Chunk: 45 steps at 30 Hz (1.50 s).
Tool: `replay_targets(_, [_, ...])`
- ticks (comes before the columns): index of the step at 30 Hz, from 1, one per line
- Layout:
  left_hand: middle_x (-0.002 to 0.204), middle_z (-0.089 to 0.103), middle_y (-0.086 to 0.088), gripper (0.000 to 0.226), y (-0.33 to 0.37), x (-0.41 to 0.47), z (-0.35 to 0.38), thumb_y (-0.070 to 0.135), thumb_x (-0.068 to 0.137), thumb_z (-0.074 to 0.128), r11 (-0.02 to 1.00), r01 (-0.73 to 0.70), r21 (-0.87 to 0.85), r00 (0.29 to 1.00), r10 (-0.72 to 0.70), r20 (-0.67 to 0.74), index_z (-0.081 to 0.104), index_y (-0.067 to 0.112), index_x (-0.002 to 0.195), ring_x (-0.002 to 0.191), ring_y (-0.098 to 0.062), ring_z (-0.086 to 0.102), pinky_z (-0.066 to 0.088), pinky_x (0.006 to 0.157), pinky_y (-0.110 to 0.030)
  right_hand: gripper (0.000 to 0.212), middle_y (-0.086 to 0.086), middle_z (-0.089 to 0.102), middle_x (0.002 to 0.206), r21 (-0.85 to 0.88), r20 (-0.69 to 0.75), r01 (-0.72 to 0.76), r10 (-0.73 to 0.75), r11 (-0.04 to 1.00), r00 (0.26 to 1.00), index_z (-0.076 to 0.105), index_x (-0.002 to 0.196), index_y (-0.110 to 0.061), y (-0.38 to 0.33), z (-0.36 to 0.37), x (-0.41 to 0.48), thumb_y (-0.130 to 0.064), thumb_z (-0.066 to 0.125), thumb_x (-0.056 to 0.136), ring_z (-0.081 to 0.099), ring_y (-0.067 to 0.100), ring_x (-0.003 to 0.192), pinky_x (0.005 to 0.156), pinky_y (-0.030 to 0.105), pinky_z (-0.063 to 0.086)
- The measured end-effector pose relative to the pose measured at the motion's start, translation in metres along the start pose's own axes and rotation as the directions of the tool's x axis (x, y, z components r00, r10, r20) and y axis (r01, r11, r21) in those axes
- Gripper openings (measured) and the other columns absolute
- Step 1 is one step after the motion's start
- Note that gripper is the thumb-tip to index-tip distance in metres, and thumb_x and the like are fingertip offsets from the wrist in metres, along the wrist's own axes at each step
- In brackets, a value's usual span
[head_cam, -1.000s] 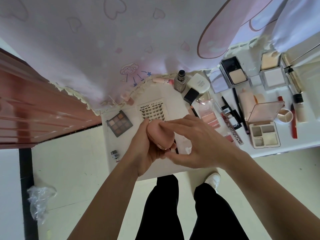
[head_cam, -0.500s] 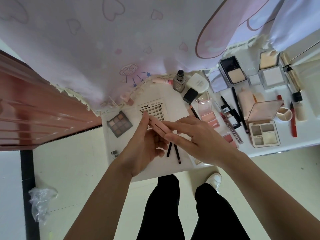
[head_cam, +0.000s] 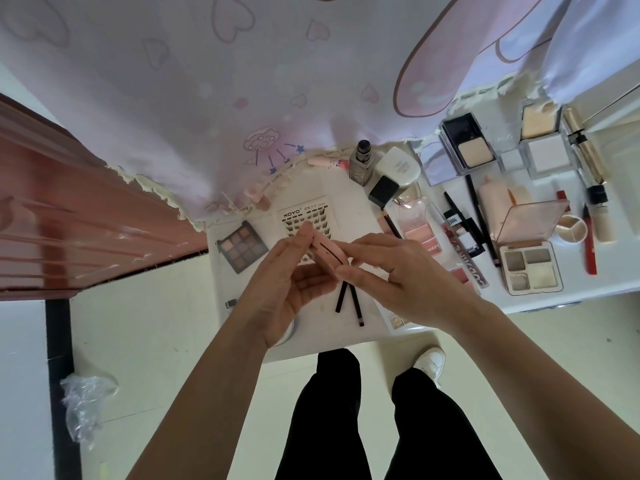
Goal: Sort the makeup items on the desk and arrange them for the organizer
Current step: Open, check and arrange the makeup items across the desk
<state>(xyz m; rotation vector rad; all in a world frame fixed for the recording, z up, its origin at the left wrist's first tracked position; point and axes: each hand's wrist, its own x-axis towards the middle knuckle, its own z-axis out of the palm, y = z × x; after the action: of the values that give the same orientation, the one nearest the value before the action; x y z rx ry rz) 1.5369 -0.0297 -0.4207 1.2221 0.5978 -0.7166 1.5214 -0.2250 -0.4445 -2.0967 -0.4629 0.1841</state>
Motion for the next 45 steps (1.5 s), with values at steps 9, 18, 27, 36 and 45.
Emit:
replay_targets(9, [0.093, 0.067, -0.013, 0.041, 0.007, -0.008, -0.002, 0.041, 0.090, 0.061, 0.999, 0.038, 0.006, 0.998, -0.038, 0.051, 0.066, 0.006, 0.112, 0.072, -0.027, 0.065, 0.056, 0.057, -0.035, 0.063, -0.011, 0.063, 0.129, -0.052, 0.080, -0.039, 0.043, 0.998, 0.996, 0.057, 0.140, -0.024, -0.005, -0.011, 0.002, -0.048, 0.074, 0.084, 0.058, 0.000, 0.114, 0.098, 0.026, 0.050])
replay_targets(18, [0.100, 0.071, -0.006, 0.037, 0.003, 0.000, -0.008, 0.051, 0.077, 0.069, 0.990, -0.035, 0.140, 0.999, 0.039, -0.021, 0.077, 0.023, 0.099, 0.090, -0.022, 0.059, 0.052, 0.071, -0.032, 0.043, -0.013, 0.075, 0.099, 0.253, -0.009, -0.145, 0.153, 0.956, 0.988, 0.062, 0.130, -0.016, -0.006, -0.002, -0.001, -0.016, 0.067, 0.088, 0.069, 0.011, 0.094, 0.077, 0.022, 0.050])
replay_targets(27, [0.087, 0.069, -0.002, 0.040, 0.002, 0.000, -0.006, 0.051, 0.071, 0.072, 0.990, -0.014, 0.143, 0.995, 0.028, -0.095, 0.071, 0.019, 0.094, 0.076, -0.015, 0.056, 0.039, 0.063, -0.030, 0.089, -0.015, 0.058, 0.105, -0.038, -0.091, -0.169, 0.165, 0.985, 0.982, 0.054, 0.140, -0.026, 0.000, -0.003, 0.002, -0.058, 0.086, 0.063, 0.054, -0.007, 0.090, 0.079, 0.003, 0.035])
replay_targets(36, [0.135, 0.055, -0.028, 0.073, 0.008, 0.004, -0.004, 0.067, 0.081, 0.061, 0.986, 0.106, -0.126, 0.971, -0.075, 0.229, 0.060, 0.018, 0.134, 0.111, -0.035, 0.046, 0.046, 0.072, -0.037, 0.091, -0.014, 0.052, 0.120, 0.010, -0.007, -0.210, 0.210, 0.978, 0.978, 0.053, 0.140, -0.033, -0.001, -0.007, 0.014, -0.072, 0.075, 0.061, 0.048, 0.005, 0.114, 0.101, 0.030, 0.044])
replay_targets(45, [0.121, 0.064, -0.012, 0.104, -0.002, 0.009, -0.006, 0.068, 0.051, 0.086, 0.979, 0.113, -0.168, 0.952, -0.058, 0.301, 0.057, 0.018, 0.137, 0.102, -0.025, 0.062, 0.056, 0.083, -0.043, 0.090, -0.012, 0.057, 0.118, -0.173, 0.080, -0.084, 0.099, 0.981, 0.992, 0.057, 0.139, -0.022, -0.011, -0.019, 0.022, -0.065, 0.082, 0.063, 0.051, 0.007, 0.111, 0.094, 0.007, 0.030])
